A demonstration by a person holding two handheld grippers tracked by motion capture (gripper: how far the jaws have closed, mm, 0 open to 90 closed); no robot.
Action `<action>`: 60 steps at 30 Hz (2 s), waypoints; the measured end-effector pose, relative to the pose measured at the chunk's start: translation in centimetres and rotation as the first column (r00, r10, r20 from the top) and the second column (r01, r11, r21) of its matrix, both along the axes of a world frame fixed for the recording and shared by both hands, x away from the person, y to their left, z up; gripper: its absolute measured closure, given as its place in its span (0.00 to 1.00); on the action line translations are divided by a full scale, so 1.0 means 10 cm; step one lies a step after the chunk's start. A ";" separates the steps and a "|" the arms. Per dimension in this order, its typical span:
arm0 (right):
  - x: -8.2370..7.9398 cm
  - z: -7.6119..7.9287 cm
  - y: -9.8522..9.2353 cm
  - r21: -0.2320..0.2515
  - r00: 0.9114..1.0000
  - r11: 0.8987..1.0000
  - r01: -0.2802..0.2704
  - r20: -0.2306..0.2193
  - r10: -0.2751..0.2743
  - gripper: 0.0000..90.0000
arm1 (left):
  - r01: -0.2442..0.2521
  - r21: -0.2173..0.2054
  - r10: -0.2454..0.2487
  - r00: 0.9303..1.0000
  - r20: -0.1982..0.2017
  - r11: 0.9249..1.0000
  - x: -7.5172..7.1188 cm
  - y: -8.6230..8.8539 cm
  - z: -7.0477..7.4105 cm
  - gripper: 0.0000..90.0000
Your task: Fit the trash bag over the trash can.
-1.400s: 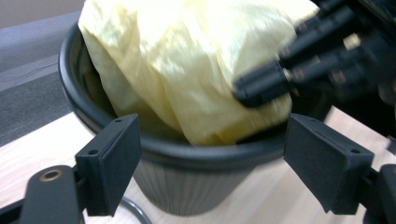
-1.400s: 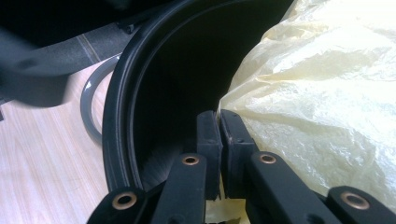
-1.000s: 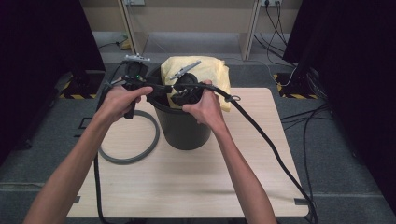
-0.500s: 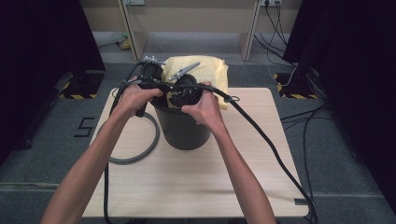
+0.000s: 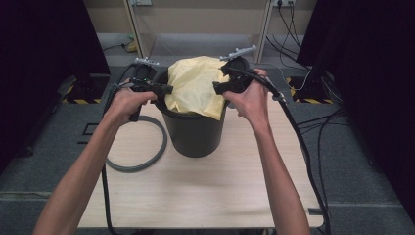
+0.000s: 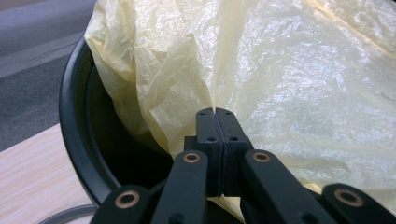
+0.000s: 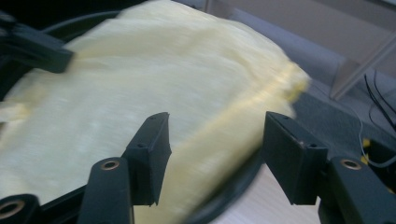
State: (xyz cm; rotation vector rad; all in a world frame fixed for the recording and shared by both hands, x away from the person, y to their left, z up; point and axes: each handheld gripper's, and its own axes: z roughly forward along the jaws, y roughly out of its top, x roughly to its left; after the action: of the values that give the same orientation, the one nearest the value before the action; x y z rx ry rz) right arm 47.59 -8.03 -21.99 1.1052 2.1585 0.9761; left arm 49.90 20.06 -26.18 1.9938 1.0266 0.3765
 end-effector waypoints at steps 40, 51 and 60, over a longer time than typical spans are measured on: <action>0.08 -0.07 0.41 0.126 0.980 0.973 -0.194 -0.029 0.199 1.00 | 0.128 -0.043 -0.128 0.992 0.000 0.991 -0.32 -0.27 0.19 0.51; 0.11 -0.13 0.50 0.128 0.975 0.970 -0.209 -0.048 0.216 1.00 | 0.150 -0.051 -0.152 0.988 -0.032 0.987 -0.29 -0.36 0.12 0.49; 0.09 -0.12 0.58 0.159 0.966 0.958 -0.240 -0.058 0.252 1.00 | 0.133 -0.026 -0.132 0.991 0.013 0.991 -0.28 -0.40 0.10 0.56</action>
State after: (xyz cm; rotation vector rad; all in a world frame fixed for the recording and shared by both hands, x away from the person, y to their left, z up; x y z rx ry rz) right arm 48.50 -2.22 -23.18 0.9710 2.3597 1.2430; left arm 47.13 16.07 -25.20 2.0208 0.8821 0.2999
